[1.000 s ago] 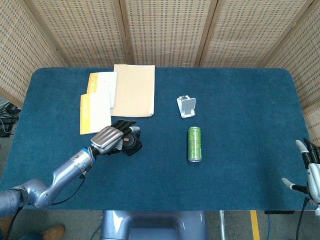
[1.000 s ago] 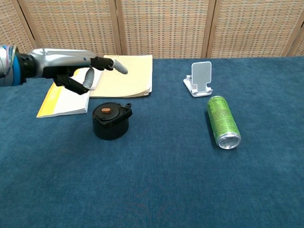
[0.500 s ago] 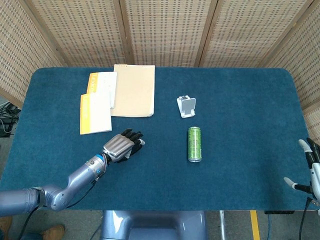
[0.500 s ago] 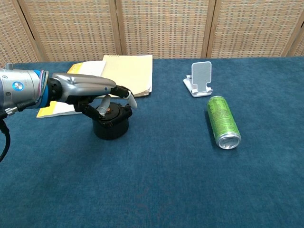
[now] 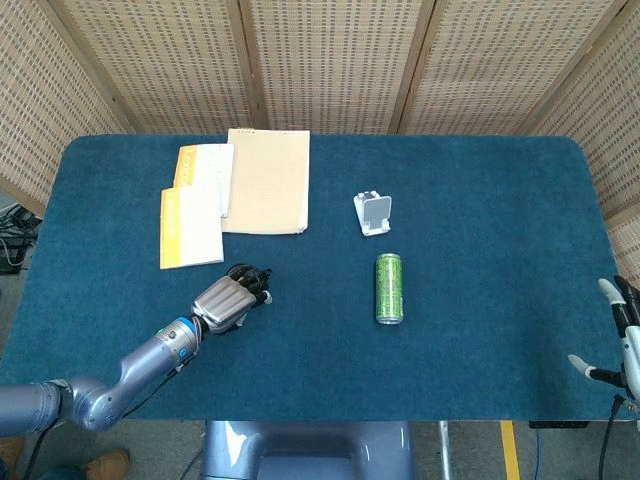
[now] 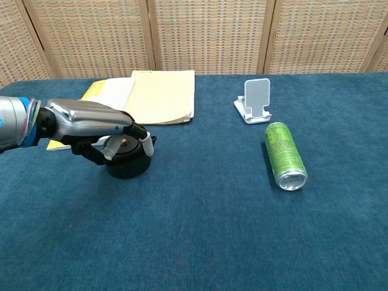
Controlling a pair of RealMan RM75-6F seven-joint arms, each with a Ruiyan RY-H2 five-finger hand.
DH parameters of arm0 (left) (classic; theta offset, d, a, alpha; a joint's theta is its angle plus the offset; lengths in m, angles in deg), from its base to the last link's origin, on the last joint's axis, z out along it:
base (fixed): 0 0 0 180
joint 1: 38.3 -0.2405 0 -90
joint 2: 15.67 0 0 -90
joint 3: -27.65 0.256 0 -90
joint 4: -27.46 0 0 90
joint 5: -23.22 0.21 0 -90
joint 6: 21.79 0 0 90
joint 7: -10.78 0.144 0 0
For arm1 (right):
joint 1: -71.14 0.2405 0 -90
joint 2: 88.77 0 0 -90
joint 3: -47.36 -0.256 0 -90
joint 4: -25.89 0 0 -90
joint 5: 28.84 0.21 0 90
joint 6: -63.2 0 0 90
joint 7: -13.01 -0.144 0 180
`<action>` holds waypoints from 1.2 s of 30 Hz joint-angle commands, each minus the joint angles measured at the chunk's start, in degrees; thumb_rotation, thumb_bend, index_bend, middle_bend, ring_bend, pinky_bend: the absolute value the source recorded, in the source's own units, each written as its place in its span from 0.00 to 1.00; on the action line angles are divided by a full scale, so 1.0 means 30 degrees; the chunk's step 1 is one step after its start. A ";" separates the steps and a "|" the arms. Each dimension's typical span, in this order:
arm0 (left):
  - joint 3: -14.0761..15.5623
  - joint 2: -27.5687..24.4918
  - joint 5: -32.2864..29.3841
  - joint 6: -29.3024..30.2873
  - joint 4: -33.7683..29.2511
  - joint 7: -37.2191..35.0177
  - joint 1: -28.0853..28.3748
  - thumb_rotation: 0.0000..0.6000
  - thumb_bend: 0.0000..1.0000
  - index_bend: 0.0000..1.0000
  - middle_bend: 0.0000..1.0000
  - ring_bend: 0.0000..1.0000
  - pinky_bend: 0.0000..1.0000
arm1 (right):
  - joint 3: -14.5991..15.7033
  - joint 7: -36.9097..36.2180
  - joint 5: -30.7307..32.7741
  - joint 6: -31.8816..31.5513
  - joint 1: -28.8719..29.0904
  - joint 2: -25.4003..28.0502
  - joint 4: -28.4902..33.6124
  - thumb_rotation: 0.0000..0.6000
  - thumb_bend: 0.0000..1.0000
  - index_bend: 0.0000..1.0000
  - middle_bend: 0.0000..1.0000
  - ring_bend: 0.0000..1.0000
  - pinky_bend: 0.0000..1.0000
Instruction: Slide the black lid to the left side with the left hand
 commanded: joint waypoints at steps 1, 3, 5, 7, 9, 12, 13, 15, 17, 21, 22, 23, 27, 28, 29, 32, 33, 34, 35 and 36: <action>0.0752 -0.0872 0.1436 0.0240 -0.0325 -0.0369 -0.0551 1.00 1.00 0.26 0.19 0.17 0.00 | 0.0027 0.0055 -0.0050 -0.0011 -0.0002 -0.0012 0.0052 1.00 0.00 0.00 0.00 0.00 0.00; 0.1226 -0.1469 0.2211 0.0197 -0.0396 -0.0554 -0.0808 1.00 1.00 0.27 0.20 0.17 0.00 | 0.0057 0.0107 -0.0109 -0.0040 -0.0015 -0.0016 0.0096 1.00 0.00 0.00 0.00 0.00 0.00; 0.1679 -0.2055 0.2884 0.0231 -0.0452 -0.0505 -0.1019 1.00 1.00 0.27 0.20 0.18 0.00 | 0.0074 0.0167 -0.0157 -0.0074 -0.0023 -0.0027 0.0130 1.00 0.00 0.00 0.00 0.00 0.00; 0.2106 -0.2698 0.3543 0.0370 -0.0536 -0.0579 -0.1315 1.00 1.00 0.27 0.20 0.18 0.00 | 0.0097 0.0196 -0.0217 -0.0113 -0.0040 -0.0011 0.0194 1.00 0.00 0.00 0.00 0.00 0.00; 0.2332 -0.3138 0.4044 0.0550 -0.0559 -0.0798 -0.1578 1.00 1.00 0.26 0.20 0.18 0.00 | 0.0103 0.0214 -0.0239 -0.0139 -0.0049 -0.0011 0.0230 1.00 0.00 0.00 0.00 0.00 0.00; 0.2455 -0.3965 0.5106 0.1440 -0.0573 -0.1882 -0.2304 1.00 1.00 0.25 0.18 0.17 0.00 | 0.0114 0.0233 -0.0306 -0.0202 -0.0065 -0.0009 0.0275 1.00 0.00 0.00 0.00 0.00 0.00; 0.2362 -0.4142 0.5559 0.1882 -0.0598 -0.2587 -0.2578 1.00 1.00 0.24 0.14 0.15 0.00 | 0.0115 0.0235 -0.0322 -0.0214 -0.0066 -0.0011 0.0288 1.00 0.00 0.00 0.00 0.00 0.00; 0.2031 -0.4447 0.6738 0.3154 -0.0557 -0.4842 -0.3290 1.00 1.00 0.19 0.08 0.11 0.00 | 0.0127 0.0234 -0.0366 -0.0233 -0.0070 -0.0001 0.0324 1.00 0.00 0.00 0.00 0.00 0.00; 0.1848 -0.4627 0.7712 0.4046 -0.0383 -0.6828 -0.3791 1.00 0.80 0.12 0.04 0.08 0.00 | 0.0145 0.0239 -0.0401 -0.0235 -0.0071 0.0001 0.0347 1.00 0.00 0.00 0.00 0.00 0.00; 0.1773 -0.5028 0.8719 0.4484 -0.0213 -0.9463 -0.4163 1.00 0.32 0.10 0.01 0.07 0.00 | 0.0193 0.0280 -0.0493 -0.0219 -0.0062 -0.0009 0.0386 1.00 0.00 0.00 0.00 0.00 0.00; 0.1783 -0.5130 0.8952 0.4446 -0.0162 -1.0085 -0.4194 1.00 0.25 0.12 0.02 0.07 0.00 | 0.0208 0.0282 -0.0526 -0.0227 -0.0066 -0.0008 0.0402 1.00 0.00 0.00 0.00 0.00 0.00; 0.1881 -0.5236 0.9257 0.4221 0.0051 -1.0788 -0.4187 1.00 0.21 0.13 0.03 0.07 0.00 | 0.0223 0.0308 -0.0577 -0.0269 -0.0080 -0.0007 0.0420 1.00 0.00 0.00 0.00 0.00 0.00; 0.2158 -0.5031 1.0096 0.3524 0.1175 -1.1517 -0.4097 1.00 0.18 0.18 0.09 0.08 0.00 | 0.0233 0.0392 -0.0619 -0.0341 -0.0100 -0.0022 0.0444 1.00 0.00 0.00 0.00 0.00 0.00; 0.2214 -0.4931 1.0210 0.3407 0.1384 -1.1553 -0.4110 1.00 0.18 0.19 0.09 0.08 0.00 | 0.0236 0.0408 -0.0620 -0.0343 -0.0099 -0.0027 0.0447 1.00 0.00 0.00 0.00 0.00 0.00; 0.2275 -0.4739 1.0339 0.3309 0.1661 -1.1606 -0.4162 1.00 0.18 0.19 0.09 0.08 0.00 | 0.0236 0.0431 -0.0609 -0.0332 -0.0094 -0.0037 0.0447 1.00 0.00 0.00 0.00 0.00 0.00; 0.2405 -0.4230 1.0596 0.3212 0.2332 -1.1927 -0.4361 1.00 0.18 0.20 0.09 0.09 0.00 | 0.0225 0.0499 -0.0557 -0.0300 -0.0073 -0.0069 0.0434 1.00 0.00 0.00 0.00 0.00 0.00; 0.2457 -0.4049 1.0692 0.3170 0.2633 -1.2066 -0.4430 1.00 0.18 0.20 0.09 0.10 0.00 | 0.0223 0.0537 -0.0530 -0.0274 -0.0060 -0.0087 0.0421 1.00 0.00 0.00 0.00 0.00 0.00; 0.2486 -0.3926 1.0754 0.3134 0.2856 -1.2174 -0.4471 1.00 0.18 0.20 0.09 0.10 0.00 | 0.0226 0.0572 -0.0516 -0.0253 -0.0050 -0.0104 0.0412 1.00 0.00 0.00 0.00 0.00 0.00; 0.2505 -0.3807 1.0803 0.3098 0.3070 -1.2308 -0.4507 1.00 0.18 0.20 0.10 0.11 0.00 | 0.0233 0.0610 -0.0510 -0.0224 -0.0036 -0.0122 0.0409 1.00 0.00 0.00 0.00 0.00 0.00; 0.2519 -0.3649 1.0877 0.3095 0.3330 -1.2534 -0.4562 1.00 0.18 0.20 0.10 0.11 0.00 | 0.0240 0.0668 -0.0505 -0.0192 -0.0018 -0.0145 0.0408 1.00 0.00 0.00 0.00 0.00 0.00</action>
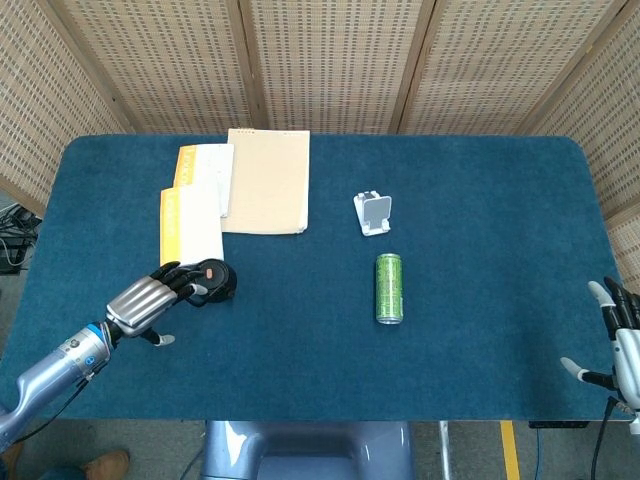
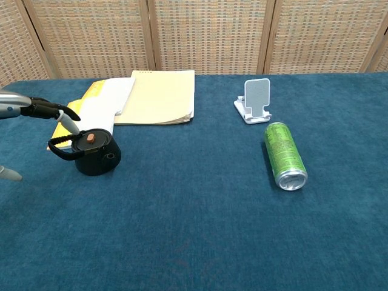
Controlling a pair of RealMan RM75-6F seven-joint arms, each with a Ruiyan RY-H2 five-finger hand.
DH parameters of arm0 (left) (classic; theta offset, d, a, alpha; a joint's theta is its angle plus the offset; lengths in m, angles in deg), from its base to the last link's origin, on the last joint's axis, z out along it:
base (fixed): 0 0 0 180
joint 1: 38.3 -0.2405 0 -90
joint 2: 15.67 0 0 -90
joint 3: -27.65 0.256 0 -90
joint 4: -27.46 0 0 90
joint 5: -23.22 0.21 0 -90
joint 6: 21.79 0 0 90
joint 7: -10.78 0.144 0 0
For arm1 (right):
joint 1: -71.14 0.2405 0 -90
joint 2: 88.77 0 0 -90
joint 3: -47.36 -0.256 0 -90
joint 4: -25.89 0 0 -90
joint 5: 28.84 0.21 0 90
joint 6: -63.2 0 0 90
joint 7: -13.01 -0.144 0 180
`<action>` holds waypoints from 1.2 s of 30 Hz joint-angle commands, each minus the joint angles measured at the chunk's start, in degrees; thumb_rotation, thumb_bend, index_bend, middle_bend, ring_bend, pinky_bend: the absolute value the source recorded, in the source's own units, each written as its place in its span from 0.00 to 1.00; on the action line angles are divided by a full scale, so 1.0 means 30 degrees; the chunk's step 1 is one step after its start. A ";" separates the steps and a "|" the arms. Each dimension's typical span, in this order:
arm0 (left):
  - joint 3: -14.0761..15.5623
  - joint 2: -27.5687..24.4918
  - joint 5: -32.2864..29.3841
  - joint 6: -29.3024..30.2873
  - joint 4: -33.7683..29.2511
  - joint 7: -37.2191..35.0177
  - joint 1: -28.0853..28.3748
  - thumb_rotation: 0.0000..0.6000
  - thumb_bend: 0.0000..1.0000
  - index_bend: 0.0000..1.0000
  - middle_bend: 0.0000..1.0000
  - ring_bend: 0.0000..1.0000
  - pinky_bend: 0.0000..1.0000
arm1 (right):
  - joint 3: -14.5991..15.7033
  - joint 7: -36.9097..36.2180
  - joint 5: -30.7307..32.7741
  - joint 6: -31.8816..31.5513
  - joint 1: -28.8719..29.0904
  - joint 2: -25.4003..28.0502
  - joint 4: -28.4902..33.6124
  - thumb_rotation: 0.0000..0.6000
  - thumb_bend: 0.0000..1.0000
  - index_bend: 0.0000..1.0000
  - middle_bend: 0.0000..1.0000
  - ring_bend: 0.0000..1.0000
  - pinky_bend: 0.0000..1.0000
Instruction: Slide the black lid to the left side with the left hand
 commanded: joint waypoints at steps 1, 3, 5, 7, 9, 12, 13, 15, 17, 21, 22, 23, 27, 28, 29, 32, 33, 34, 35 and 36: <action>0.0107 0.0504 0.0286 -0.0086 0.0752 -0.0645 -0.0212 1.00 0.18 0.20 0.11 0.12 0.00 | 0.0012 0.0110 0.0018 0.0059 0.0038 -0.0048 -0.0008 1.00 0.00 0.00 0.00 0.00 0.00; 0.0134 0.0677 0.0451 -0.0049 0.1114 -0.0929 -0.0275 1.00 0.18 0.21 0.13 0.15 0.00 | 0.0002 0.0180 0.0060 0.0090 0.0060 -0.0086 -0.0005 1.00 0.00 0.00 0.00 0.00 0.00; 0.0152 0.0796 0.0545 -0.0069 0.1382 -0.1095 -0.0305 1.00 0.19 0.21 0.15 0.17 0.00 | 0.0000 0.0234 0.0089 0.0116 0.0075 -0.0109 0.0003 1.00 0.00 0.00 0.00 0.00 0.00; 0.0073 0.1022 0.0542 -0.0033 0.1729 -0.1352 -0.0366 1.00 0.19 0.20 0.15 0.17 0.00 | 0.0021 0.0357 0.0101 0.0176 0.0105 -0.0147 0.0010 1.00 0.00 0.00 0.00 0.00 0.00; -0.0052 0.1280 0.0525 0.0114 0.2033 -0.1579 -0.0456 1.00 0.19 0.20 0.15 0.17 0.00 | 0.0041 0.0447 0.0108 0.0202 0.0115 -0.0185 0.0020 1.00 0.00 0.00 0.00 0.00 0.00; -0.0113 0.1452 0.0563 0.0159 0.2270 -0.1767 -0.0513 1.00 0.19 0.20 0.15 0.17 0.00 | 0.0031 0.0490 0.0136 0.0184 0.0113 -0.0208 0.0026 1.00 0.00 0.00 0.00 0.00 0.00; -0.0108 0.1479 0.0585 0.0124 0.2327 -0.1788 -0.0515 1.00 0.19 0.20 0.15 0.17 0.00 | 0.0026 0.0496 0.0144 0.0177 0.0112 -0.0214 0.0024 1.00 0.00 0.00 0.00 0.00 0.00; -0.0092 0.1522 0.0611 0.0034 0.2412 -0.1794 -0.0508 1.00 0.19 0.20 0.15 0.17 0.00 | 0.0030 0.0492 0.0148 0.0188 0.0116 -0.0220 0.0022 1.00 0.00 0.00 0.00 0.00 0.00; -0.0091 0.1573 0.0609 -0.0058 0.2497 -0.1781 -0.0503 1.00 0.19 0.20 0.15 0.17 0.00 | 0.0039 0.0480 0.0141 0.0216 0.0127 -0.0220 0.0025 1.00 0.00 0.00 0.00 0.00 0.00; -0.0198 0.1796 0.0520 -0.0075 0.2705 -0.1799 -0.0549 1.00 0.19 0.21 0.15 0.17 0.00 | 0.0050 0.0503 0.0120 0.0228 0.0139 -0.0235 0.0017 1.00 0.00 0.00 0.00 0.00 0.00; -0.0217 0.1864 0.0507 -0.0094 0.2759 -0.1841 -0.0557 1.00 0.19 0.21 0.15 0.18 0.00 | 0.0048 0.0505 0.0121 0.0224 0.0141 -0.0242 0.0013 1.00 0.00 0.00 0.00 0.00 0.00; -0.0227 0.1925 0.0511 -0.0116 0.2806 -0.1884 -0.0559 1.00 0.19 0.21 0.15 0.19 0.00 | 0.0048 0.0514 0.0124 0.0221 0.0140 -0.0248 0.0004 1.00 0.00 0.00 0.00 0.00 0.00; -0.0218 0.2143 0.0617 -0.0164 0.2967 -0.1892 -0.0565 1.00 0.19 0.22 0.16 0.21 0.00 | 0.0033 0.0521 0.0185 0.0246 0.0152 -0.0267 -0.0023 1.00 0.00 0.00 0.00 0.00 0.00; -0.0214 0.2193 0.0647 -0.0172 0.2994 -0.1914 -0.0570 1.00 0.19 0.22 0.16 0.21 0.00 | 0.0030 0.0541 0.0201 0.0256 0.0158 -0.0281 -0.0036 1.00 0.00 0.00 0.00 0.00 0.00; -0.0213 0.2225 0.0664 -0.0177 0.3017 -0.1934 -0.0576 1.00 0.19 0.22 0.17 0.21 0.00 | 0.0030 0.0563 0.0199 0.0262 0.0166 -0.0297 -0.0041 1.00 0.00 0.00 0.00 0.00 0.00; -0.0184 0.2339 0.0766 -0.0205 0.3123 -0.1952 -0.0578 1.00 0.19 0.22 0.19 0.23 0.00 | 0.0053 0.0667 0.0181 0.0278 0.0180 -0.0339 -0.0029 1.00 0.00 0.00 0.00 0.00 0.00; -0.0186 0.2370 0.0789 -0.0205 0.3162 -0.1926 -0.0581 1.00 0.19 0.22 0.19 0.23 0.00 | 0.0052 0.0711 0.0186 0.0270 0.0181 -0.0358 -0.0028 1.00 0.00 0.00 0.00 0.00 0.00; -0.0190 0.2388 0.0794 -0.0205 0.3178 -0.1902 -0.0586 1.00 0.19 0.22 0.19 0.23 0.00 | 0.0052 0.0733 0.0189 0.0269 0.0183 -0.0370 -0.0027 1.00 0.00 0.00 0.00 0.00 0.00; -0.0199 0.2403 0.0793 -0.0203 0.3188 -0.1884 -0.0592 1.00 0.19 0.22 0.20 0.23 0.00 | 0.0052 0.0747 0.0191 0.0268 0.0185 -0.0378 -0.0025 1.00 0.00 0.00 0.00 0.00 0.00; -0.0203 0.2414 0.0791 -0.0206 0.3194 -0.1869 -0.0595 1.00 0.19 0.22 0.20 0.23 0.00 | 0.0054 0.0756 0.0192 0.0270 0.0186 -0.0383 -0.0023 1.00 0.00 0.00 0.00 0.00 0.00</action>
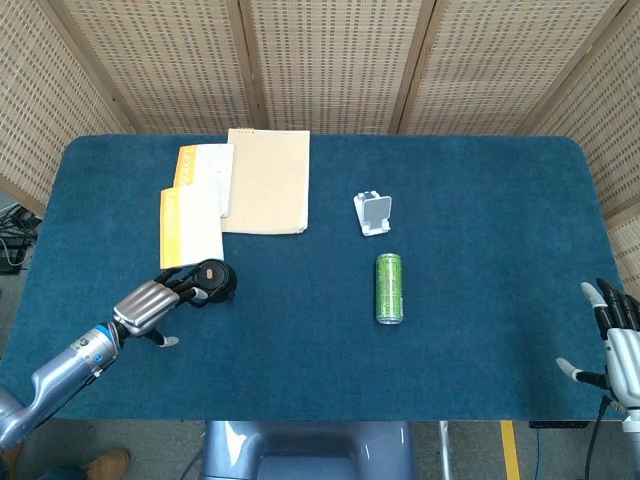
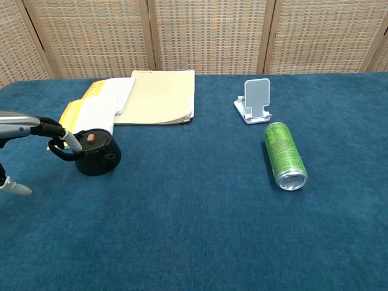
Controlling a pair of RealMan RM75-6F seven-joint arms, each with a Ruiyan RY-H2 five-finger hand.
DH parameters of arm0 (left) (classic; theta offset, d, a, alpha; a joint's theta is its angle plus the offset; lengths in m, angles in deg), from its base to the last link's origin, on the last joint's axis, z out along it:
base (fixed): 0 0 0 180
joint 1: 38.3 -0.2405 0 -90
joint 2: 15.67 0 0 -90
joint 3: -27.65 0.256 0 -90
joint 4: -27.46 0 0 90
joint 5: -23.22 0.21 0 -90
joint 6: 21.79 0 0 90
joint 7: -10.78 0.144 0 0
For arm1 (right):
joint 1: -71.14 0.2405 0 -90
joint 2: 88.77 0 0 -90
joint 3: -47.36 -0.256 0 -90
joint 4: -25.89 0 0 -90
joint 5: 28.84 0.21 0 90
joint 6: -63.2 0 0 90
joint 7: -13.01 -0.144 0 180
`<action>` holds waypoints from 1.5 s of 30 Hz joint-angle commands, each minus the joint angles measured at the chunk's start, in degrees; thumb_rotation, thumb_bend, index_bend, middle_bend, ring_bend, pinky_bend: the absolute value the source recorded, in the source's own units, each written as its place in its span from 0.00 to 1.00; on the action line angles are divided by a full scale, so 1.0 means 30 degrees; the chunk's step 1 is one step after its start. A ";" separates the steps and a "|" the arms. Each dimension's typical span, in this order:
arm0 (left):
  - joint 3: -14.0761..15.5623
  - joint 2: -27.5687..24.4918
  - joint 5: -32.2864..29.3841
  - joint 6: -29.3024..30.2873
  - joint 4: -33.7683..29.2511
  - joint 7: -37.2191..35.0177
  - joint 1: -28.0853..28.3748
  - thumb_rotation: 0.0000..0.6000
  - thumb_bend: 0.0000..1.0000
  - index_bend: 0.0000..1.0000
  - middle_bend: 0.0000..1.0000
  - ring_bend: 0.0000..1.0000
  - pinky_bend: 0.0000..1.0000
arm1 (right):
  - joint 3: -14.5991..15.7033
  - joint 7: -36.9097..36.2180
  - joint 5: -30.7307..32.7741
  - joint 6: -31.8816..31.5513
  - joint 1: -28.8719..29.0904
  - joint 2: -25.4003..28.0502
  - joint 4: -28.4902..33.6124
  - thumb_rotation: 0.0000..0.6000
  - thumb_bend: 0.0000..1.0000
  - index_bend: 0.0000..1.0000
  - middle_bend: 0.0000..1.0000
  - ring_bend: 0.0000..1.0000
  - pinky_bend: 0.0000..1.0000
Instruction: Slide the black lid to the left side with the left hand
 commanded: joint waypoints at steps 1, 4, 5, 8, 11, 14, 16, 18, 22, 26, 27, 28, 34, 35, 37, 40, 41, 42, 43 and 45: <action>-0.0010 0.0028 -0.0005 -0.0019 0.0014 0.0041 -0.0007 1.00 0.19 0.22 0.21 0.23 0.00 | 0.0004 0.0026 0.0000 0.0003 0.0004 -0.0012 0.0004 1.00 0.00 0.00 0.00 0.00 0.00; 0.0006 0.0079 -0.0027 -0.0152 0.0010 0.0175 0.0010 1.00 0.19 0.22 0.23 0.23 0.00 | 0.0011 0.0059 -0.0002 0.0004 0.0007 -0.0028 0.0004 1.00 0.00 0.00 0.00 0.00 0.00; 0.0007 0.0091 -0.0043 -0.0194 0.0001 0.0218 0.0014 1.00 0.19 0.22 0.23 0.23 0.00 | 0.0010 0.0055 0.0002 0.0009 0.0010 -0.0030 0.0006 1.00 0.00 0.00 0.00 0.00 0.00; -0.0017 0.0123 -0.0112 -0.0282 -0.0016 0.0332 0.0020 1.00 0.19 0.23 0.26 0.23 0.00 | 0.0013 0.0054 0.0002 0.0006 0.0007 -0.0031 0.0010 1.00 0.00 0.00 0.00 0.00 0.00; -0.0057 0.0170 -0.0214 -0.0418 0.0006 0.0489 0.0044 1.00 0.19 0.23 0.27 0.23 0.00 | 0.0017 0.0064 -0.0001 0.0016 0.0015 -0.0038 0.0012 1.00 0.00 0.00 0.00 0.00 0.00; -0.0078 0.0208 -0.0279 -0.0521 0.0022 0.0668 0.0061 1.00 0.19 0.24 0.27 0.23 0.00 | 0.0018 0.0071 -0.0006 0.0010 0.0015 -0.0041 0.0012 1.00 0.00 0.00 0.00 0.00 0.00; -0.0084 0.0252 -0.0320 -0.0594 0.0028 0.0778 0.0069 1.00 0.19 0.24 0.27 0.23 0.00 | 0.0014 0.0061 0.0001 0.0010 0.0016 -0.0044 0.0011 1.00 0.00 0.00 0.00 0.00 0.00; -0.0098 0.0359 -0.0382 -0.0707 0.0073 0.0904 0.0083 1.00 0.19 0.24 0.28 0.23 0.00 | 0.0021 0.0083 0.0003 0.0033 0.0027 -0.0053 0.0004 1.00 0.00 0.00 0.00 0.00 0.00; -0.0220 0.0610 -0.0607 -0.0821 0.0321 0.1332 0.0071 1.00 0.19 0.24 0.29 0.23 0.00 | 0.0033 0.0145 0.0023 0.0069 0.0042 -0.0084 0.0002 1.00 0.00 0.00 0.00 0.00 0.00; -0.0277 0.0717 -0.0782 -0.0963 0.0427 0.1402 0.0070 1.00 0.19 0.25 0.29 0.23 0.00 | 0.0027 0.0163 0.0051 0.0090 0.0055 -0.0096 -0.0002 1.00 0.00 0.00 0.00 0.00 0.00; -0.0276 0.0738 -0.0799 -0.0986 0.0453 0.1413 0.0066 1.00 0.19 0.25 0.29 0.23 0.00 | 0.0026 0.0167 0.0055 0.0090 0.0055 -0.0097 -0.0006 1.00 0.00 0.00 0.00 0.00 0.00; -0.0272 0.0757 -0.0813 -0.1012 0.0478 0.1412 0.0063 1.00 0.19 0.25 0.29 0.23 0.00 | 0.0028 0.0175 0.0053 0.0095 0.0059 -0.0100 -0.0008 1.00 0.00 0.00 0.00 0.00 0.00; -0.0200 0.0884 -0.0803 -0.1153 0.0610 0.1558 0.0055 1.00 0.19 0.27 0.29 0.24 0.00 | 0.0051 0.0241 0.0052 0.0140 0.0078 -0.0120 0.0011 1.00 0.00 0.00 0.00 0.00 0.00; -0.0193 0.0904 -0.0809 -0.1173 0.0629 0.1580 0.0054 1.00 0.19 0.27 0.30 0.24 0.00 | 0.0052 0.0252 0.0053 0.0142 0.0080 -0.0125 0.0010 1.00 0.00 0.00 0.00 0.00 0.00; -0.0193 0.1021 -0.0866 -0.1294 0.0722 0.1662 0.0071 1.00 0.19 0.27 0.30 0.24 0.00 | 0.0053 0.0300 0.0074 0.0177 0.0100 -0.0148 0.0010 1.00 0.00 0.00 0.00 0.00 0.00; -0.0228 0.1134 -0.0929 -0.1378 0.0806 0.1736 0.0094 1.00 0.19 0.27 0.30 0.24 0.00 | 0.0049 0.0353 0.0112 0.0224 0.0126 -0.0177 0.0002 1.00 0.00 0.00 0.00 0.00 0.00; -0.0235 0.1159 -0.0939 -0.1388 0.0819 0.1765 0.0095 1.00 0.19 0.27 0.30 0.25 0.00 | 0.0049 0.0357 0.0120 0.0238 0.0133 -0.0182 0.0004 1.00 0.00 0.00 0.00 0.00 0.00; -0.0250 0.1191 -0.0952 -0.1395 0.0833 0.1806 0.0099 1.00 0.19 0.27 0.30 0.25 0.00 | 0.0050 0.0376 0.0136 0.0259 0.0143 -0.0191 -0.0003 1.00 0.00 0.00 0.00 0.00 0.00; -0.0259 0.1210 -0.0960 -0.1407 0.0840 0.1839 0.0106 1.00 0.19 0.27 0.31 0.25 0.00 | 0.0048 0.0395 0.0148 0.0272 0.0151 -0.0200 -0.0008 1.00 0.00 0.00 0.00 0.00 0.00; -0.0269 0.1233 -0.0977 -0.1430 0.0855 0.1909 0.0114 1.00 0.19 0.27 0.32 0.26 0.00 | 0.0050 0.0396 0.0160 0.0287 0.0158 -0.0211 -0.0004 1.00 0.00 0.00 0.00 0.00 0.00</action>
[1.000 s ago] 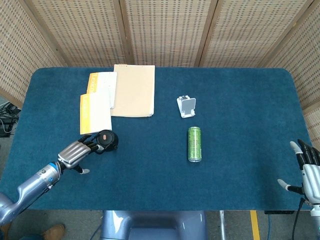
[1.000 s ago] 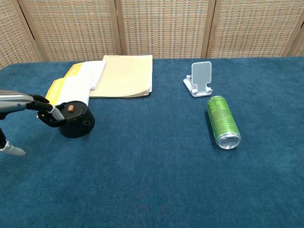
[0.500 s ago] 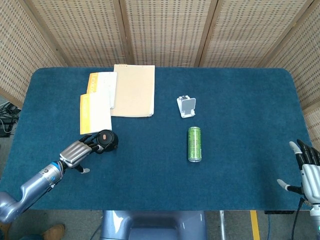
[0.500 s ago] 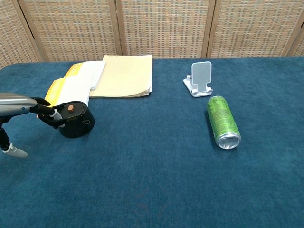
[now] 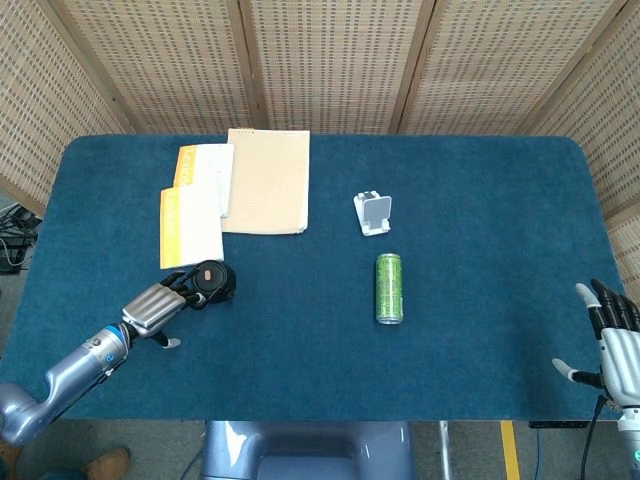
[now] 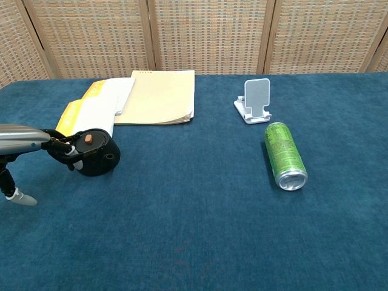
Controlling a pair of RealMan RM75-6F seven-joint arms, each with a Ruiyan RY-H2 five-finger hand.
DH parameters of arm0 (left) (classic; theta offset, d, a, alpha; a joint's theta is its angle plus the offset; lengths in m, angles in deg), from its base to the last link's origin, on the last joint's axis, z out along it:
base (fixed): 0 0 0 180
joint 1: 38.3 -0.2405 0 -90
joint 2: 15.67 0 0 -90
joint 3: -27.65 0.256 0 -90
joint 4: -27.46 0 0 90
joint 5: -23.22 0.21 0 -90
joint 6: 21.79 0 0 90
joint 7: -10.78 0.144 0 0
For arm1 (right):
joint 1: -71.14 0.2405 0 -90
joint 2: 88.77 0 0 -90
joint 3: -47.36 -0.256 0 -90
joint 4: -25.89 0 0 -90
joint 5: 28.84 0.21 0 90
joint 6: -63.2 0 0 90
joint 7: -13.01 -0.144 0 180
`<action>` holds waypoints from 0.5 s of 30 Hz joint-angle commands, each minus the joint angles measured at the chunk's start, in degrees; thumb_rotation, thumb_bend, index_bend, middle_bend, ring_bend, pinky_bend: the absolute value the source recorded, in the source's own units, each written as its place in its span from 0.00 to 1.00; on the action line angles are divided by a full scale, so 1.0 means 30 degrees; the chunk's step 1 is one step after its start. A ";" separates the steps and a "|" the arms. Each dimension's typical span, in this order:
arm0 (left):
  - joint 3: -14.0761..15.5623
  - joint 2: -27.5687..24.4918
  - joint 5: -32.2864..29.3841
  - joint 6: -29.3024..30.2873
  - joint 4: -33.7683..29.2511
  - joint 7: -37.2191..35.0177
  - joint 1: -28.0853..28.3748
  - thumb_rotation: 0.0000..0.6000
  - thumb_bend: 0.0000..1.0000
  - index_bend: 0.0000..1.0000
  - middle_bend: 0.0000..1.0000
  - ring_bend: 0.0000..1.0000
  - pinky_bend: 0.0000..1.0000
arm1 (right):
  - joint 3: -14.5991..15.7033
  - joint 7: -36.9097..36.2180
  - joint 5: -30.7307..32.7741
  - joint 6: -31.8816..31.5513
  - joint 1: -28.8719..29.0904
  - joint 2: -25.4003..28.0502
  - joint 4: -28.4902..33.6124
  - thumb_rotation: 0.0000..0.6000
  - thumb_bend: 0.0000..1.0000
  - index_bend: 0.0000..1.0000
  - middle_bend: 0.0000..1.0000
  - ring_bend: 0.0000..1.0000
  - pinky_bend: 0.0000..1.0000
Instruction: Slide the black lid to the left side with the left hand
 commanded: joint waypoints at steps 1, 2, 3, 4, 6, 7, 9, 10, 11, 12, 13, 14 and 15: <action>-0.0013 0.0028 -0.0023 -0.0028 0.0019 0.0075 0.0010 1.00 0.19 0.27 0.34 0.26 0.00 | 0.0002 -0.0009 0.0003 0.0009 0.0004 -0.0005 0.0007 1.00 0.00 0.00 0.00 0.00 0.00; -0.0020 0.0044 -0.0039 -0.0038 0.0026 0.0112 0.0010 1.00 0.19 0.27 0.35 0.28 0.00 | 0.0001 -0.0009 0.0001 0.0008 0.0006 -0.0004 0.0006 1.00 0.00 0.00 0.00 0.00 0.00; -0.0029 0.0056 -0.0057 -0.0049 0.0029 0.0149 0.0011 1.00 0.19 0.27 0.36 0.28 0.00 | 0.0001 -0.0009 -0.0001 0.0010 0.0010 -0.0007 0.0003 1.00 0.00 0.00 0.00 0.00 0.00; -0.0032 0.0060 -0.0069 -0.0060 0.0026 0.0172 0.0013 1.00 0.19 0.27 0.38 0.30 0.00 | -0.0001 -0.0012 0.0001 0.0013 0.0013 -0.0010 0.0001 1.00 0.00 0.00 0.00 0.00 0.00; -0.0042 0.0067 -0.0094 -0.0064 0.0036 0.0246 0.0008 1.00 0.19 0.27 0.42 0.33 0.00 | 0.0000 -0.0024 0.0003 0.0017 0.0014 -0.0007 0.0002 1.00 0.00 0.00 0.00 0.00 0.00; -0.0054 0.0073 -0.0112 -0.0055 0.0048 0.0300 0.0001 1.00 0.19 0.27 0.45 0.35 0.00 | 0.0003 -0.0026 0.0002 0.0017 0.0013 -0.0007 0.0002 1.00 0.00 0.00 0.00 0.00 0.00; -0.0061 0.0082 -0.0145 -0.0057 0.0051 0.0386 -0.0012 1.00 0.19 0.28 0.49 0.38 0.00 | 0.0002 -0.0023 0.0004 0.0016 0.0014 -0.0005 0.0003 1.00 0.00 0.00 0.00 0.00 0.00; -0.0065 0.0081 -0.0169 -0.0065 0.0047 0.0421 -0.0019 1.00 0.19 0.28 0.51 0.40 0.00 | 0.0004 -0.0029 -0.0003 0.0016 0.0015 -0.0004 0.0009 1.00 0.00 0.00 0.00 0.00 0.00; -0.0072 0.0078 -0.0199 -0.0074 0.0041 0.0448 -0.0026 1.00 0.19 0.29 0.54 0.42 0.00 | 0.0006 -0.0041 -0.0008 0.0013 0.0014 0.0000 0.0015 1.00 0.00 0.00 0.00 0.00 0.00; -0.0081 0.0069 -0.0226 -0.0083 0.0038 0.0475 -0.0029 1.00 0.19 0.32 0.55 0.43 0.00 | 0.0005 -0.0043 -0.0012 0.0003 0.0011 0.0003 0.0020 1.00 0.00 0.00 0.00 0.00 0.00; -0.0092 0.0060 -0.0258 -0.0092 0.0037 0.0504 -0.0034 1.00 0.19 0.39 0.57 0.44 0.00 | 0.0005 -0.0041 -0.0015 -0.0006 0.0008 0.0005 0.0018 1.00 0.00 0.00 0.00 0.00 0.00; -0.0106 0.0053 -0.0290 -0.0091 0.0029 0.0517 -0.0041 1.00 0.19 0.47 0.58 0.45 0.00 | 0.0005 -0.0055 -0.0019 -0.0015 0.0004 0.0008 0.0020 1.00 0.00 0.00 0.00 0.00 0.00; -0.0128 0.0040 -0.0328 -0.0088 0.0024 0.0529 -0.0048 1.00 0.19 0.54 0.60 0.45 0.00 | 0.0004 -0.0069 -0.0021 -0.0019 0.0002 0.0014 0.0021 1.00 0.00 0.00 0.00 0.00 0.00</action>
